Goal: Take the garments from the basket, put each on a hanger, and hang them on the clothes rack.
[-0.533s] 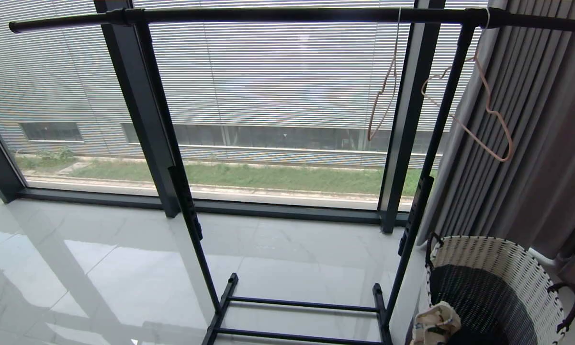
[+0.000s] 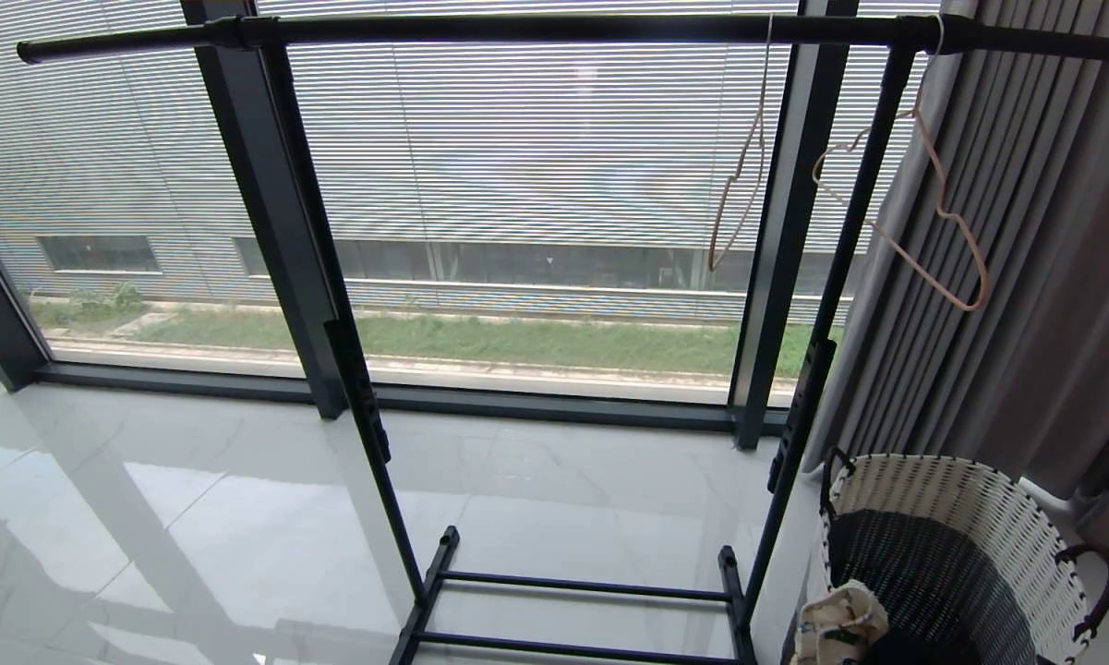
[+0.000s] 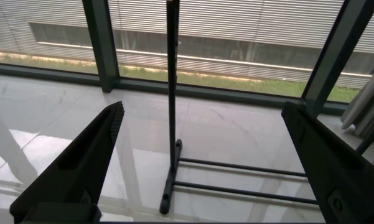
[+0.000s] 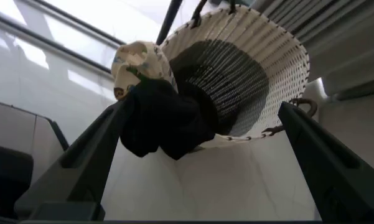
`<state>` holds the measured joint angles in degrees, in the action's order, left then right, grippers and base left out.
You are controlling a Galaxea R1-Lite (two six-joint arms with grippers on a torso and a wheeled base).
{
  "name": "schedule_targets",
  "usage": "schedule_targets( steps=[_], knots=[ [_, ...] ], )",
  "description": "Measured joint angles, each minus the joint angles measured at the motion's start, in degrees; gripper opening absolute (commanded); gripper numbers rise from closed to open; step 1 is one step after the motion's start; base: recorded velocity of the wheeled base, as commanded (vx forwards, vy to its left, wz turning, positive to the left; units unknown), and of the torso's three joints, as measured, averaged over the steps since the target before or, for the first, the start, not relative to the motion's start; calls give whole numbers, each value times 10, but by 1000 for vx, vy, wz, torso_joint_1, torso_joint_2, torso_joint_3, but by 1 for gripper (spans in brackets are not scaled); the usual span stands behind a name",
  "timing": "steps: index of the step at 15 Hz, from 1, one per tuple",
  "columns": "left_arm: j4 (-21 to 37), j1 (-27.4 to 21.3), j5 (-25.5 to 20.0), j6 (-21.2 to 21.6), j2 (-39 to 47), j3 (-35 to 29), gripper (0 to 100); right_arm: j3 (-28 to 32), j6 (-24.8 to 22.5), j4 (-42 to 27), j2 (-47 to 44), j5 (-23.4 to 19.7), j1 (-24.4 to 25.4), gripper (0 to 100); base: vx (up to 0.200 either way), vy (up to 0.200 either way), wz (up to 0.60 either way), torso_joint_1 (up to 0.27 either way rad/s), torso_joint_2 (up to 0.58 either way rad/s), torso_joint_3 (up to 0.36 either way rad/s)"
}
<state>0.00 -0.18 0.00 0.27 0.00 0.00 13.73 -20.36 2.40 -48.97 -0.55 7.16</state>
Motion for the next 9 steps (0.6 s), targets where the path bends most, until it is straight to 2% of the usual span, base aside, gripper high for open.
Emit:
schedule_targets(
  steps=[2, 4, 9],
  knots=[
    [0, 0, 0, 0, 0, 0, 100, -10, -51, 45, -141, 1, 4, 100, 0, 0, 0, 0, 0, 0],
    [0, 0, 0, 0, 0, 0, 100, -30, -81, 122, -268, 1, 7, 100, 0, 0, 0, 0, 0, 0],
    [0, 0, 0, 0, 0, 0, 100, -61, -105, 298, -499, 16, 12, 100, 0, 0, 0, 0, 0, 0]
  ],
)
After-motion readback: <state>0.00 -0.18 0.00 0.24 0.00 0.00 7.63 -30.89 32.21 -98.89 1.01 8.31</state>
